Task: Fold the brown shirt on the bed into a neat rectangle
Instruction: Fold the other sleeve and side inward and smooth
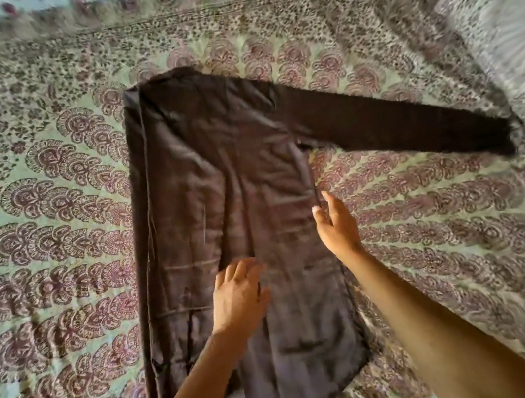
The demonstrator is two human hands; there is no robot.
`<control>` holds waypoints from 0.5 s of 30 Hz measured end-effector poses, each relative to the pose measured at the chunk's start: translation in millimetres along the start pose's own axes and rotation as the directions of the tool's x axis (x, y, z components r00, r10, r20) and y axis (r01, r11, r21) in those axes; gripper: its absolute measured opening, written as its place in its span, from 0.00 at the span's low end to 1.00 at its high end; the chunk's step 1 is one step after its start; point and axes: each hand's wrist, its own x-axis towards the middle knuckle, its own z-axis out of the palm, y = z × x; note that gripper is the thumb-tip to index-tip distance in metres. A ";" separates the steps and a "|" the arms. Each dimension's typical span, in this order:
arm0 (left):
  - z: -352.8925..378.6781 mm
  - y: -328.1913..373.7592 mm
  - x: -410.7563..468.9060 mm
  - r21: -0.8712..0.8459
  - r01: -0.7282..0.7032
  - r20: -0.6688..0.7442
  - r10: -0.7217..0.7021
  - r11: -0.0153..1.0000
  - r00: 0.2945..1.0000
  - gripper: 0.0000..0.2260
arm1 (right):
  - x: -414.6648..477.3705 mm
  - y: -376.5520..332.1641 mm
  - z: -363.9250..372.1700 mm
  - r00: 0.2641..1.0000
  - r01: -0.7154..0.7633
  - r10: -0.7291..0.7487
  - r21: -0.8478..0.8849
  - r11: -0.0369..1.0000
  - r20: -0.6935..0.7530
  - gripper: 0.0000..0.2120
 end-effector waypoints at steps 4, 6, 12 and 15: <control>14.3 66.5 25.6 -0.033 0.122 0.137 -0.117 0.992 0.984 0.16 | 35.8 31.6 -29.3 0.995 0.003 -0.002 -0.008 1.000 0.104 0.22; 24.6 97.2 36.7 -0.071 0.282 0.229 -0.259 0.957 0.938 0.15 | 51.9 46.8 -36.0 0.982 0.033 -0.028 -0.024 0.999 0.189 0.21; 76.3 161.0 38.9 -0.136 0.588 0.360 -0.513 0.797 0.779 0.25 | 88.4 72.7 -40.8 0.957 0.044 -0.065 0.077 0.996 0.283 0.16; 96.2 183.6 25.0 -0.098 0.640 0.352 -0.574 0.762 0.739 0.38 | 95.1 74.2 -26.8 0.959 0.017 -0.060 0.157 0.988 0.277 0.14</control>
